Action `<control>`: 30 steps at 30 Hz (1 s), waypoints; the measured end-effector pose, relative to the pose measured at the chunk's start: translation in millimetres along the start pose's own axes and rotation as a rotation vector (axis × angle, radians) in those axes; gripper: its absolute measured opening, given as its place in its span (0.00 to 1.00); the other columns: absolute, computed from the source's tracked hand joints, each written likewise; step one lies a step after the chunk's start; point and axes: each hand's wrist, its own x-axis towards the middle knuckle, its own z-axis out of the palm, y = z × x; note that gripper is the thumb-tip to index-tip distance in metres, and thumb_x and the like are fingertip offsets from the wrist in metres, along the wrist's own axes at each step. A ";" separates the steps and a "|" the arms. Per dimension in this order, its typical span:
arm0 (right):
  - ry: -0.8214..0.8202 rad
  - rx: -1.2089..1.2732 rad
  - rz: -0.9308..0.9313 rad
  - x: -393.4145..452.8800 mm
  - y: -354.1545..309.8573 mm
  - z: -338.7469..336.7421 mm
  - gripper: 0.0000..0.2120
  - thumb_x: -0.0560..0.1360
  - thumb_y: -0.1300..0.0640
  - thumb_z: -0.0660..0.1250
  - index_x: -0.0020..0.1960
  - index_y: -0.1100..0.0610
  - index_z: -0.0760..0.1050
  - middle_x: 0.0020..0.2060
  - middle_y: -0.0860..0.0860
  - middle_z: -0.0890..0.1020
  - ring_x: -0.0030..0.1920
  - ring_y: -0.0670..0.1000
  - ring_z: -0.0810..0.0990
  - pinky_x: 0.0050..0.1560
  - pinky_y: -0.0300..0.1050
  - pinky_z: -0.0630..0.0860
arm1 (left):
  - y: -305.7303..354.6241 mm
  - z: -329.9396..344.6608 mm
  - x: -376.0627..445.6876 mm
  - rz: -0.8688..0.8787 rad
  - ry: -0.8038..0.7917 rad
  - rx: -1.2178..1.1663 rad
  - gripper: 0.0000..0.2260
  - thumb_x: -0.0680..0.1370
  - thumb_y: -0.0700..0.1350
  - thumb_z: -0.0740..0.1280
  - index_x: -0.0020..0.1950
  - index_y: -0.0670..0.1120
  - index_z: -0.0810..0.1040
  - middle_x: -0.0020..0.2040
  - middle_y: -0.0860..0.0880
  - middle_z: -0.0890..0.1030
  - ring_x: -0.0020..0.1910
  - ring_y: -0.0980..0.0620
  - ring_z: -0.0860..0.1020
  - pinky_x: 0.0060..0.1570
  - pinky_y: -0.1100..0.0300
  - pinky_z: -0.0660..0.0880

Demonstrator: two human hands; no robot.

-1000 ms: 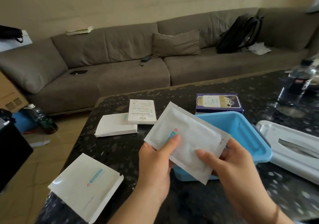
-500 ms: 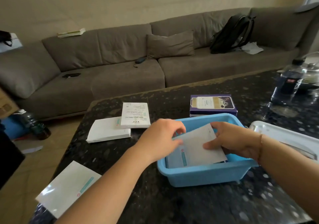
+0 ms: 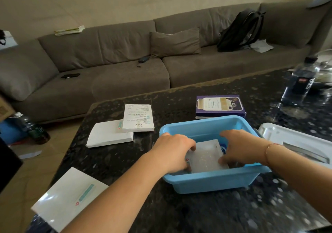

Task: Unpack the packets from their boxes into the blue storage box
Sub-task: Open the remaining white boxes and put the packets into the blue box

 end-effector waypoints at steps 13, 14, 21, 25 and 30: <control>0.044 -0.199 0.002 -9.3 -7.9 -7.1 0.04 0.78 0.56 0.65 0.47 0.51 0.70 0.42 0.47 0.76 0.42 0.48 0.76 0.40 0.36 0.71 | -8.3 -2.7 -13.1 0.053 0.224 -0.200 0.16 0.76 0.55 0.70 0.63 0.54 0.77 0.60 0.56 0.78 0.59 0.55 0.75 0.60 0.55 0.75; 0.122 -0.190 -0.001 -11.6 -10.4 -11.4 0.03 0.78 0.57 0.64 0.51 0.52 0.72 0.42 0.48 0.75 0.42 0.49 0.76 0.41 0.38 0.72 | -13.6 -3.3 -21.9 0.059 0.331 -0.272 0.14 0.77 0.54 0.70 0.62 0.54 0.77 0.60 0.57 0.78 0.59 0.58 0.75 0.61 0.58 0.74; 0.563 0.357 -0.477 -76.0 -83.3 -7.6 0.14 0.76 0.54 0.68 0.60 0.44 0.78 0.30 0.42 0.83 0.31 0.42 0.81 0.39 0.38 0.79 | -91.6 38.4 -131.9 -0.237 0.534 -0.275 0.11 0.74 0.61 0.65 0.50 0.56 0.75 0.49 0.62 0.74 0.50 0.61 0.74 0.47 0.68 0.73; 0.339 0.439 -0.673 -95.4 -129.2 44.8 0.09 0.73 0.51 0.70 0.52 0.40 0.79 0.31 0.39 0.82 0.31 0.42 0.81 0.37 0.34 0.76 | -117.6 67.7 -197.6 -0.385 0.151 -0.089 0.27 0.67 0.73 0.62 0.58 0.59 0.65 0.57 0.64 0.66 0.57 0.62 0.67 0.58 0.62 0.69; 0.189 0.317 -0.623 -68.3 -157.1 134.1 0.10 0.74 0.49 0.70 0.55 0.45 0.82 0.33 0.40 0.83 0.36 0.39 0.80 0.41 0.26 0.71 | -116.0 87.3 -237.0 -0.438 0.189 -0.072 0.22 0.72 0.66 0.66 0.58 0.60 0.62 0.60 0.64 0.65 0.62 0.62 0.65 0.59 0.66 0.65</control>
